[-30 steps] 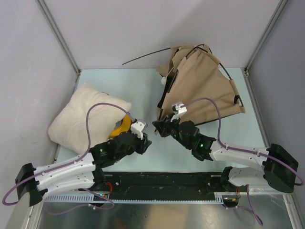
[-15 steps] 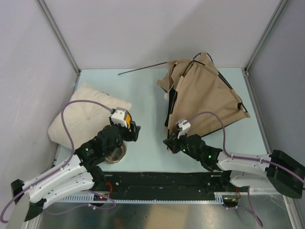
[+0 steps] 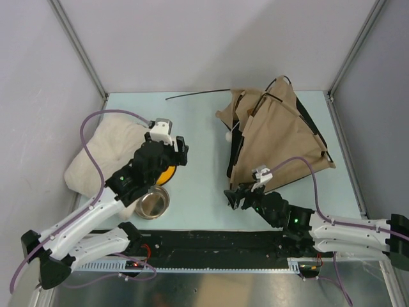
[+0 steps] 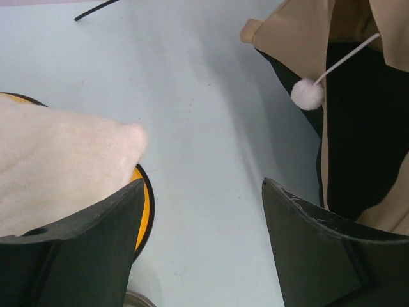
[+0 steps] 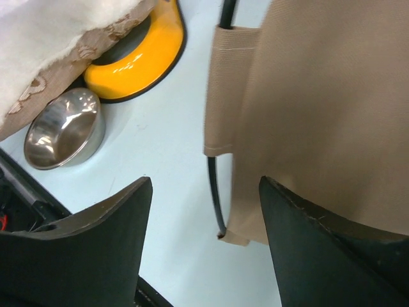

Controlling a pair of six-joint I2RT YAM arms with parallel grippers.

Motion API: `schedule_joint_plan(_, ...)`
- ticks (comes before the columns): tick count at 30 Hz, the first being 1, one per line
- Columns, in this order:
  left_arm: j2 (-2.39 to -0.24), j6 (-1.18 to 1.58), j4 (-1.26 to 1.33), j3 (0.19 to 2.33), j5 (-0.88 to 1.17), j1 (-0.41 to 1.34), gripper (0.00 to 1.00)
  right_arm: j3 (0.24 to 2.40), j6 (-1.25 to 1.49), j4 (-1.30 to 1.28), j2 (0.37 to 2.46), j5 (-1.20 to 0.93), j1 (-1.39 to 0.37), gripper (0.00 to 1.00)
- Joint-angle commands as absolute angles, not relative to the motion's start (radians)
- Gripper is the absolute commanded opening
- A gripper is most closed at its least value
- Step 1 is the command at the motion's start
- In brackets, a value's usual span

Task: Set up the pet tent

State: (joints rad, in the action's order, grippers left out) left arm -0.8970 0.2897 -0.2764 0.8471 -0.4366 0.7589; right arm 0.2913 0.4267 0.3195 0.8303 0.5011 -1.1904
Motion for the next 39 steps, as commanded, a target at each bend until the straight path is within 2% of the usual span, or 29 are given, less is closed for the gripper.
schedule_joint_plan(1,-0.951,0.254,-0.269,0.922,-0.41,0.73,0.78,0.284,0.465,0.182,0.738,0.755,-1.256,0.74)
schedule_joint_plan(4,-0.978,0.257,-0.269,0.944,-0.389,0.716,0.78,0.315,0.519,0.067,0.678,0.881,-1.305,0.76)
schedule_joint_plan(10,-0.987,0.26,-0.27,0.969,-0.366,0.697,0.78,0.529,0.645,-0.26,0.664,1.078,-1.316,0.79)
schedule_joint_plan(17,-0.95,0.253,-0.272,0.966,-0.365,0.68,0.79,0.719,0.455,-0.163,0.709,1.109,-1.31,0.81)
schedule_joint_plan(21,-0.927,0.254,-0.275,0.962,-0.363,0.676,0.8,0.859,0.375,-0.141,0.801,1.102,-1.261,0.77)
schedule_joint_plan(27,-0.901,0.255,-0.288,0.954,-0.361,0.672,0.8,1.135,0.381,-0.274,1.029,1.067,-1.14,0.69)
schedule_joint_plan(39,-0.833,0.288,-0.312,0.887,-0.355,0.67,0.8,1.462,0.492,-0.625,1.346,1.057,-1.007,0.68)
